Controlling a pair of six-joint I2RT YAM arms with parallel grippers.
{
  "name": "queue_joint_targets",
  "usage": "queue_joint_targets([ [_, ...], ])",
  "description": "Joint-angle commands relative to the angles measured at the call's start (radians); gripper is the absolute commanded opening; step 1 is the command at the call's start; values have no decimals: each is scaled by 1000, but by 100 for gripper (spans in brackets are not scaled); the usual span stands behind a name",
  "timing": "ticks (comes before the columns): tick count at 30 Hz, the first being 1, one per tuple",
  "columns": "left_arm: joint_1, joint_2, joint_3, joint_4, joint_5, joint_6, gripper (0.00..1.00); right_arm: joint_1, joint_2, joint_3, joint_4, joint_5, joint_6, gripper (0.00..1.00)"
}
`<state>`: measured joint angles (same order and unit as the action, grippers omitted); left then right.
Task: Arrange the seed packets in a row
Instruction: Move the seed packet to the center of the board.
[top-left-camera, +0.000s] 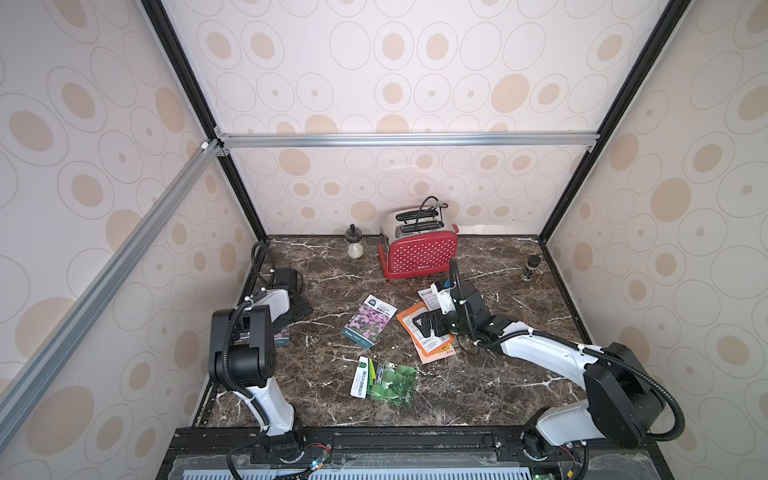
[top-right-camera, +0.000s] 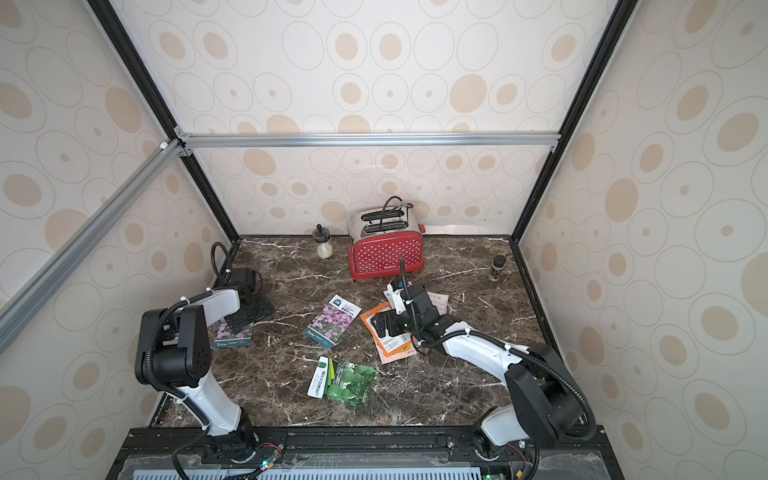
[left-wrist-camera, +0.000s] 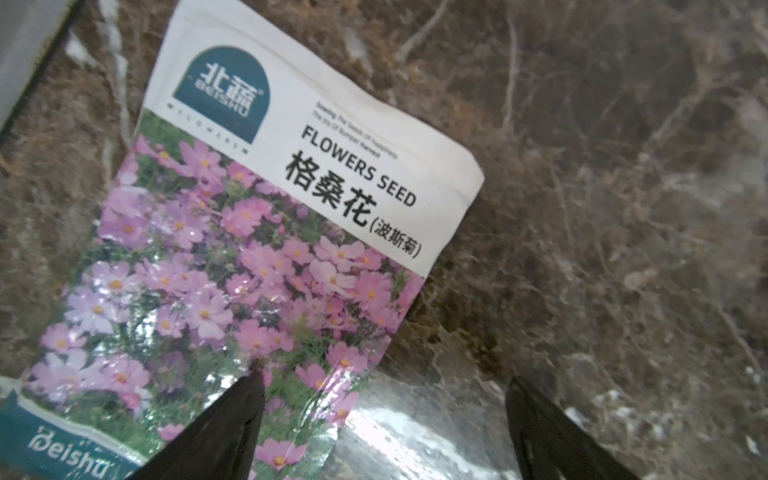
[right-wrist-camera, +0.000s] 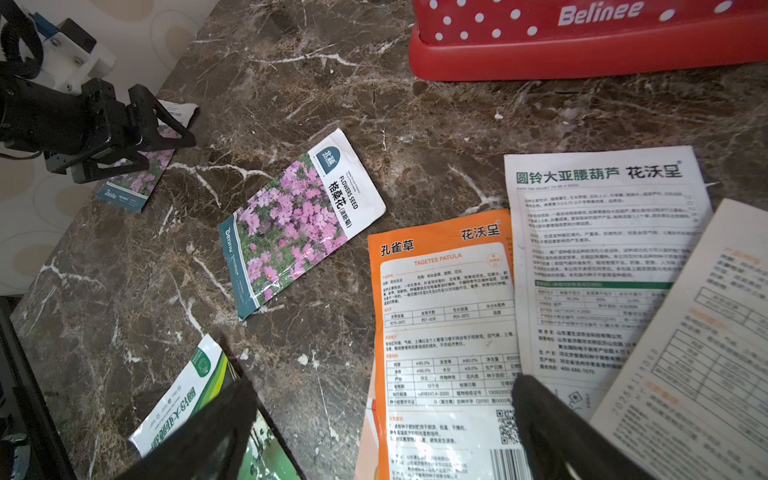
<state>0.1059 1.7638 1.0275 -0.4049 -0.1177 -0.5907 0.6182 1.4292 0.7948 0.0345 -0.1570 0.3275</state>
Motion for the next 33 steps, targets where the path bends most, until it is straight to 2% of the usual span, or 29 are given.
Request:
queue_joint_targets([
  [1, -9, -33, 37, -61, 9, 13, 92, 11, -11, 8, 4, 12, -13, 100],
  [7, -20, -137, 93, -120, -13, 29, 94, 9, -37, -3, 17, 38, -12, 100],
  [10, -75, -177, 127, -156, -47, 40, 94, 8, -51, -2, 9, 64, -8, 100],
  [13, -168, -193, 147, -157, -42, 5, 94, 7, -64, 10, -23, 97, -10, 100],
  [18, -384, -135, 169, -107, -53, -151, 94, -16, -95, 36, -109, 173, 22, 100],
  [24, -559, -30, 208, -26, -97, -365, 94, -103, -181, -2, -145, 157, 81, 100],
  [29, -617, 94, 290, -31, -86, -521, 96, -139, -235, -39, -151, 166, 91, 100],
  [33, -629, 160, 327, -30, -59, -599, 96, -145, -252, -55, -150, 169, 102, 100],
])
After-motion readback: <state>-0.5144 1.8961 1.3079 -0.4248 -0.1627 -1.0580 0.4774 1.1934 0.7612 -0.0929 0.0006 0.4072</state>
